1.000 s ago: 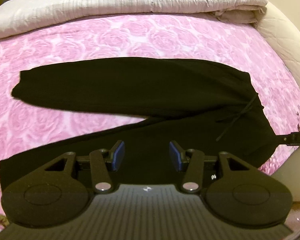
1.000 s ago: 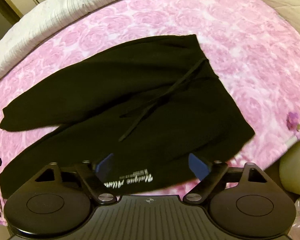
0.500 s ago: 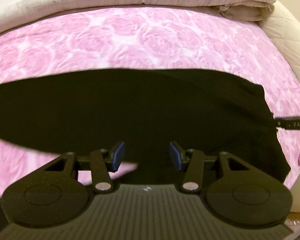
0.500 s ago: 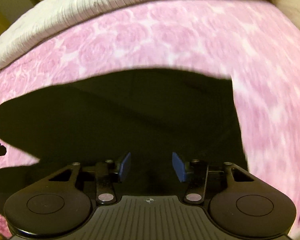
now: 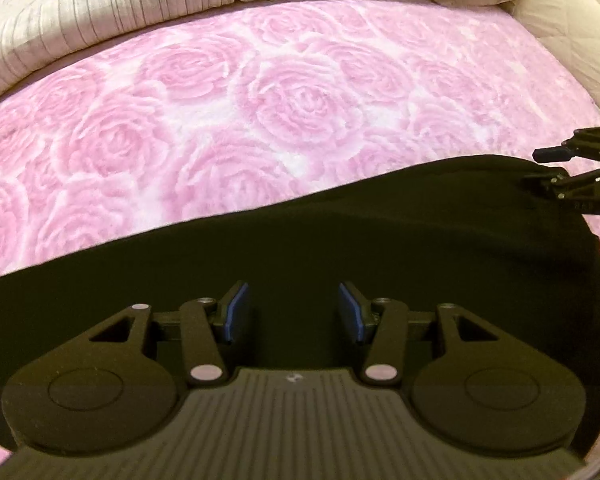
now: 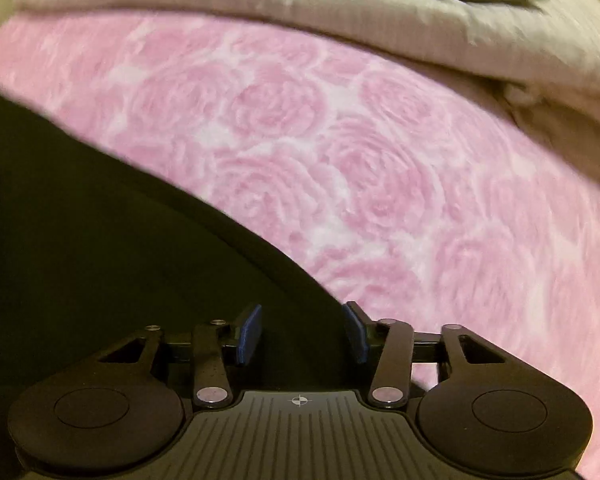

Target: Fold clothes

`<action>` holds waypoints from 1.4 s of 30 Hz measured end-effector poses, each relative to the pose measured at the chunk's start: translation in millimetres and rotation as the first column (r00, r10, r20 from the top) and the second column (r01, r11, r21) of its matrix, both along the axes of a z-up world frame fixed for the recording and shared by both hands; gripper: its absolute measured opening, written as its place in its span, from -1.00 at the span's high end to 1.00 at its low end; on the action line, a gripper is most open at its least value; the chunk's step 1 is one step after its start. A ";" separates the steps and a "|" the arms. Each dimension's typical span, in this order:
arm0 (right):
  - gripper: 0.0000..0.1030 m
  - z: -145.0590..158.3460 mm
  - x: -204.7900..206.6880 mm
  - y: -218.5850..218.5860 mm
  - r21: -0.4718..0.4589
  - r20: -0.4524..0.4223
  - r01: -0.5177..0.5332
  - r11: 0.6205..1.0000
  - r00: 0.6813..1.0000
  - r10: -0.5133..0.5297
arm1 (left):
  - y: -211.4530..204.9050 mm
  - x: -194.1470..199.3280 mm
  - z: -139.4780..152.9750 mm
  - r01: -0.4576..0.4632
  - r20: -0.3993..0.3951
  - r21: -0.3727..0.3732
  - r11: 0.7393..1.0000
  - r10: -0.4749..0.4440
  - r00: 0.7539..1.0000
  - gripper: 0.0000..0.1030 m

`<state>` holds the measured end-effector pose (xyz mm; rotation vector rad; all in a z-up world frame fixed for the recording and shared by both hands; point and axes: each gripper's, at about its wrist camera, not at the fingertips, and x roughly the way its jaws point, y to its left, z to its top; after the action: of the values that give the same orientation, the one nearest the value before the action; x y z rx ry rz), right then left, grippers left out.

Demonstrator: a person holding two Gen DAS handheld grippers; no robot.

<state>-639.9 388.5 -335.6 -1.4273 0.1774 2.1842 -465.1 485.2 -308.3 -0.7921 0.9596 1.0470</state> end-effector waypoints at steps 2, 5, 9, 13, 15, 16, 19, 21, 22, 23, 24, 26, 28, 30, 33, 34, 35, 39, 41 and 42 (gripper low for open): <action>0.46 -13.6 -2.8 3.1 0.027 0.079 -0.081 0.996 0.994 0.078 | 5.1 0.5 -4.1 0.009 -0.004 -0.003 1.000 -0.009 1.000 0.13; 0.69 -27.3 -0.7 3.1 0.025 0.135 -0.186 0.982 0.974 0.181 | 10.9 1.3 -10.1 0.023 -0.013 -0.007 1.000 -0.023 1.000 0.13; 0.97 -27.4 3.5 10.0 0.028 0.117 -0.220 0.975 0.969 0.216 | 15.7 1.6 -16.7 0.035 -0.029 -0.009 0.999 -0.035 0.999 0.14; 0.98 -10.3 14.7 22.1 0.048 0.002 -0.130 0.990 0.991 0.130 | 15.8 -1.0 -14.7 0.055 -0.025 0.012 0.998 -0.055 0.998 0.14; 0.98 -11.2 26.0 34.5 -0.034 -0.056 -0.021 0.999 0.998 0.019 | 16.8 -3.2 -14.8 0.079 -0.035 0.026 0.997 -0.078 0.996 0.14; 0.98 -19.3 28.0 39.7 -0.062 -0.030 0.037 0.997 0.999 -0.039 | 18.1 -4.4 -15.8 0.092 -0.046 0.028 0.995 -0.090 0.995 0.14; 0.95 -24.3 23.5 42.6 -0.086 0.014 0.048 0.995 0.999 -0.047 | 22.6 -9.1 -19.4 0.152 -0.087 0.040 0.988 -0.148 0.985 0.14; 0.84 -17.3 19.2 44.7 -0.087 0.013 0.034 0.996 0.999 -0.033 | 26.8 -13.8 -22.4 0.215 -0.123 0.051 0.975 -0.207 0.971 0.14; 0.60 -14.9 18.2 45.4 -0.094 0.014 0.022 0.995 1.000 -0.021 | 30.2 -16.7 -24.4 0.247 -0.143 0.053 0.968 -0.237 0.961 0.14; 0.49 -13.9 18.0 46.6 -0.088 0.017 0.007 0.996 1.000 -0.005 | 33.5 -19.6 -26.4 0.279 -0.164 0.055 0.959 -0.267 0.950 0.14; 0.21 -13.0 17.8 47.7 -0.082 0.020 -0.009 0.997 1.000 0.011 | 37.2 -22.8 -28.1 0.310 -0.181 0.055 0.949 -0.296 0.938 0.14; 0.01 -15.1 16.9 50.0 -0.075 0.033 -0.034 0.997 0.999 0.036 | 44.5 -29.2 -31.5 0.367 -0.207 0.051 0.929 -0.350 0.914 0.14; 0.01 -20.0 15.3 53.6 -0.087 0.041 -0.053 0.995 0.998 0.056 | 52.1 -35.6 -37.7 0.425 -0.238 0.043 0.904 -0.404 0.883 0.14; 0.02 -24.9 13.7 56.2 -0.111 0.035 -0.065 0.992 0.997 0.070 | 58.6 -41.6 -45.2 0.466 -0.267 0.030 0.884 -0.442 0.856 0.12; 0.54 -30.0 13.7 58.7 -0.129 0.014 -0.079 0.988 0.997 0.081 | 68.6 -54.3 -56.2 0.468 -0.204 0.009 0.883 -0.457 0.866 0.12; 0.71 -30.2 13.9 60.5 -0.162 -0.002 -0.066 0.985 0.998 0.067 | 71.0 -57.8 -57.6 0.454 -0.173 0.005 0.891 -0.446 0.878 0.15; 0.76 -29.4 13.4 57.3 -0.151 0.000 -0.065 0.986 0.998 0.066 | 70.4 -59.6 -56.8 0.452 -0.154 0.009 0.892 -0.446 0.882 0.27; 0.88 -23.4 12.9 41.0 -0.079 0.020 -0.058 0.995 0.998 0.059 | 60.0 -62.1 -49.8 0.442 -0.129 0.035 0.896 -0.435 0.891 0.96; 0.89 -13.9 14.1 32.4 -0.024 0.021 -0.051 0.998 0.998 0.052 | 45.6 -60.7 -41.0 0.419 -0.159 0.074 0.905 -0.404 0.901 0.98; 0.89 -4.8 15.9 25.7 0.012 0.016 -0.050 0.999 0.999 0.049 | 37.6 -61.4 -34.0 0.396 -0.164 0.100 0.913 -0.377 0.911 0.98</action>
<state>-624.1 414.3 -340.4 -1.4568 0.1240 2.2091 -526.5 522.8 -342.3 -0.3967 1.1040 0.8138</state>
